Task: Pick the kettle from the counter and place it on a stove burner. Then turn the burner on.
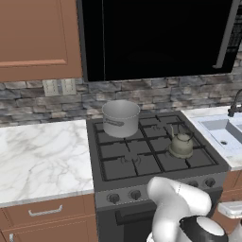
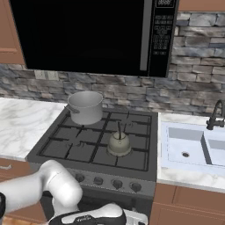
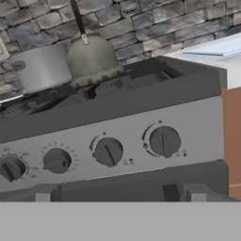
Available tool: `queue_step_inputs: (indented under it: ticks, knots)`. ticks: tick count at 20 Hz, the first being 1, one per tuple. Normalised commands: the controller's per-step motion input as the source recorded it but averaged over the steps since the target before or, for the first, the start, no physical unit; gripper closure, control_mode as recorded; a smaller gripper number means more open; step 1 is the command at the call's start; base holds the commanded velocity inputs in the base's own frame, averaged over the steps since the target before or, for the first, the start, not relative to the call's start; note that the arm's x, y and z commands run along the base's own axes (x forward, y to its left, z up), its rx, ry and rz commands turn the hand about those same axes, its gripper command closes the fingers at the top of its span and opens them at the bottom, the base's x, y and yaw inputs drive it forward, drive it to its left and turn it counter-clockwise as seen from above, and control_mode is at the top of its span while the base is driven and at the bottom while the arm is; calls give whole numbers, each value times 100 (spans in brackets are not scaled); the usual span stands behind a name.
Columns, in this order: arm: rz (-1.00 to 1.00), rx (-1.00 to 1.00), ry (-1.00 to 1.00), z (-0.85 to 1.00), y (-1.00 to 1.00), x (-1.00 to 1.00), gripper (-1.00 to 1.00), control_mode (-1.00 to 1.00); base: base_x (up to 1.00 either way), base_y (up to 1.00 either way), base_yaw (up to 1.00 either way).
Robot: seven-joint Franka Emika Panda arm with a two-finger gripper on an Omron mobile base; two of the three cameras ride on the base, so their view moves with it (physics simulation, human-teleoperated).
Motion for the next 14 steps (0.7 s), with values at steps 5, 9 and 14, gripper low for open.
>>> queue_step_inputs:
  ticks: [5, 9, 14]
  knots:
    - [0, 0, -17, 0, 0, 0, -100, -100, 0, 0, 0]
    - [0, 0, -33, 0, 0, -8, -100, -100, 0, 0, 0]
    - [0, -1, -22, -2, 0, 0, -100, -100, 0, 0, 0]
